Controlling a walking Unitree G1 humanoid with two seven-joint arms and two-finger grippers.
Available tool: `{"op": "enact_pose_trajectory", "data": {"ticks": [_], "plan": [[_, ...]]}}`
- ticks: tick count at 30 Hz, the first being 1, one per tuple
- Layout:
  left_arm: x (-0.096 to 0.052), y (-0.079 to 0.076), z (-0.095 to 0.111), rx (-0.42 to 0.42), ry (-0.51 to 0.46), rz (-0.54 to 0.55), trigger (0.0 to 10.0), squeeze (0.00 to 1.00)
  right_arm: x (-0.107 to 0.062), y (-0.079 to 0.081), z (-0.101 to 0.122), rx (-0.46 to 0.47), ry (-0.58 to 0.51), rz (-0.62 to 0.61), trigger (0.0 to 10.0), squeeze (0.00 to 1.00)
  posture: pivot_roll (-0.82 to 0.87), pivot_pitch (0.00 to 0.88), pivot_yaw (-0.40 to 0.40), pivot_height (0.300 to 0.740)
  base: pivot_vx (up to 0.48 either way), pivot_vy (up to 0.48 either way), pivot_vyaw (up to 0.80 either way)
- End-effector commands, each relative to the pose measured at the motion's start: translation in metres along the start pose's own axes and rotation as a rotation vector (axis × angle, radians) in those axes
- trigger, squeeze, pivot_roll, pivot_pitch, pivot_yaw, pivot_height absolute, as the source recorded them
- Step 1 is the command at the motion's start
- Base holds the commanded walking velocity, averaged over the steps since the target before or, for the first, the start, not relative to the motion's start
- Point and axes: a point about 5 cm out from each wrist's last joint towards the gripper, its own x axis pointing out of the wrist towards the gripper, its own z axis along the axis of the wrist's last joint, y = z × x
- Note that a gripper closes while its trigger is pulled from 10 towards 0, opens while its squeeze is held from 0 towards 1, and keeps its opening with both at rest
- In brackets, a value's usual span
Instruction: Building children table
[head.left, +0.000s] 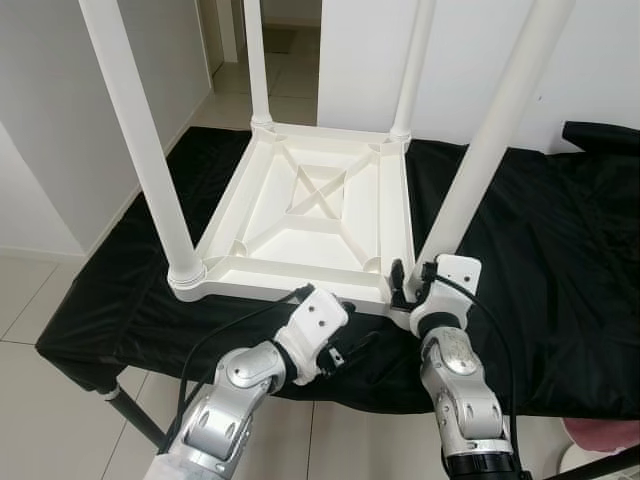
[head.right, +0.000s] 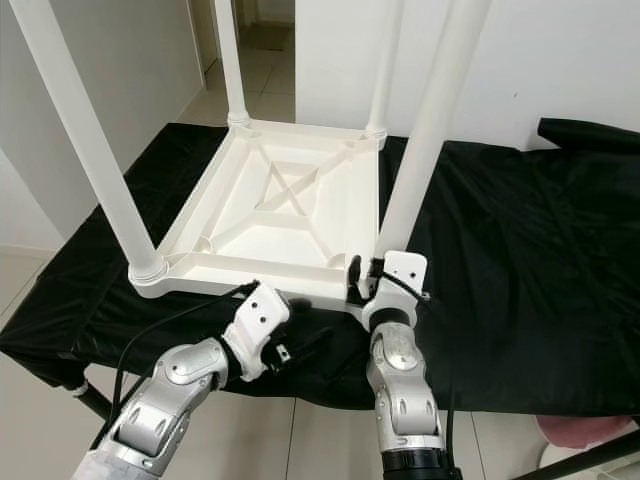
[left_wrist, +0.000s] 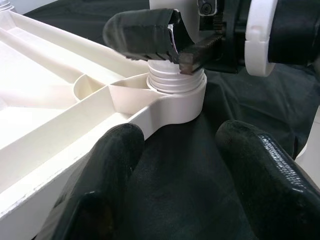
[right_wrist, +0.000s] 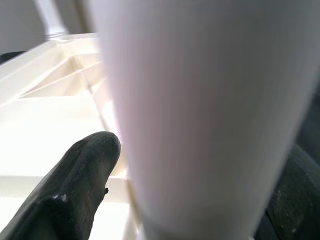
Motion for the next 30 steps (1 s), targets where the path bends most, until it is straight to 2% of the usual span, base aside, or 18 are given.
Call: {"op": "enact_pose_trajectory", "data": {"ticks": [1,2,5,7,8,10,11,13,15,17,18,20,21,22,25,26,27,30], "plan": [[0.000,0.000,-0.003,-0.009,0.007,0.038,10.0,0.00,-0.002,-0.003,0.000,-0.015,-0.009,0.049,10.0,0.00,0.00,0.000,0.009,0.740,0.000,0.000,0.00],[0.000,0.000,-0.003,-0.009,0.007,0.039,10.0,0.00,-0.001,-0.010,-0.001,-0.060,-0.007,0.089,10.0,0.00,0.00,0.000,0.011,0.740,0.000,0.000,0.00],[0.000,0.001,-0.003,-0.010,0.007,0.039,10.0,0.00,0.001,-0.016,-0.002,-0.085,-0.005,0.139,10.0,0.00,0.00,0.000,0.012,0.740,0.000,0.000,0.00],[0.000,0.001,-0.003,-0.008,0.008,0.038,10.0,0.00,0.004,-0.020,-0.002,-0.117,-0.003,0.271,10.0,0.00,-0.01,0.000,0.018,0.740,0.000,0.000,0.00],[0.000,0.001,-0.003,-0.008,0.008,0.038,10.0,0.00,0.004,-0.020,-0.002,-0.117,-0.003,0.271,10.0,0.00,-0.01,0.000,0.018,0.740,0.000,0.000,0.00],[0.000,0.002,-0.003,-0.005,0.009,0.036,10.0,0.00,0.008,-0.023,-0.002,-0.165,0.001,0.392,10.0,0.00,-0.01,0.000,0.024,0.740,0.000,0.000,0.00],[0.000,0.002,-0.003,-0.005,0.009,0.036,10.0,0.00,0.008,-0.023,-0.002,-0.165,0.001,0.392,10.0,0.00,-0.01,0.000,0.024,0.740,0.000,0.000,0.00],[0.000,0.003,-0.003,0.001,0.010,0.036,10.0,0.00,0.011,-0.026,-0.003,-0.189,0.017,0.476,10.0,0.00,-0.01,0.000,0.028,0.740,0.000,0.000,0.00],[0.000,0.003,-0.003,0.001,0.010,0.036,10.0,0.00,0.011,-0.026,-0.003,-0.189,0.017,0.476,10.0,0.00,-0.01,0.000,0.028,0.740,0.000,0.000,0.00],[0.000,0.004,-0.002,0.005,0.011,0.035,10.0,0.00,0.012,-0.027,-0.005,-0.209,0.033,0.569,9.9,0.00,-0.01,0.000,0.034,0.740,0.000,0.000,0.00],[0.000,0.004,-0.002,0.005,0.011,0.035,10.0,0.00,0.012,-0.027,-0.005,-0.209,0.033,0.569,9.9,0.00,-0.01,0.000,0.034,0.740,0.000,0.000,0.00],[0.000,0.005,-0.002,0.009,0.013,0.035,10.0,0.00,0.015,-0.027,-0.006,-0.222,0.056,0.640,7.3,0.00,0.00,0.000,0.037,0.740,0.000,0.000,0.00],[0.000,0.005,-0.002,0.009,0.013,0.035,10.0,0.00,0.015,-0.027,-0.006,-0.222,0.056,0.640,7.3,0.00,0.00,0.000,0.037,0.740,0.000,0.000,0.00],[0.000,0.005,-0.002,0.012,0.014,0.034,10.0,0.00,0.020,-0.030,-0.008,-0.259,0.073,0.658,2.9,0.00,0.00,0.000,0.037,0.740,0.000,0.000,0.00],[0.000,0.005,-0.002,0.014,0.014,0.035,10.0,0.00,0.022,-0.032,-0.008,-0.279,0.076,0.657,2.9,0.00,0.00,0.000,0.037,0.740,0.000,0.000,0.00],[0.000,0.005,-0.002,0.015,0.014,0.035,10.0,0.00,0.024,-0.032,-0.009,-0.286,0.082,0.658,0.7,0.00,0.00,0.000,0.037,0.740,0.000,0.000,0.00],[0.000,0.006,-0.001,0.016,0.014,0.037,10.0,0.00,0.025,-0.034,-0.010,-0.286,0.089,0.664,0.0,0.00,0.00,0.000,0.036,0.740,0.000,0.000,0.00],[0.000,0.007,-0.001,0.017,0.014,0.041,10.0,0.00,0.027,-0.037,-0.012,-0.284,0.108,0.677,0.0,0.00,0.01,0.000,0.032,0.740,0.000,0.000,0.00]]}}
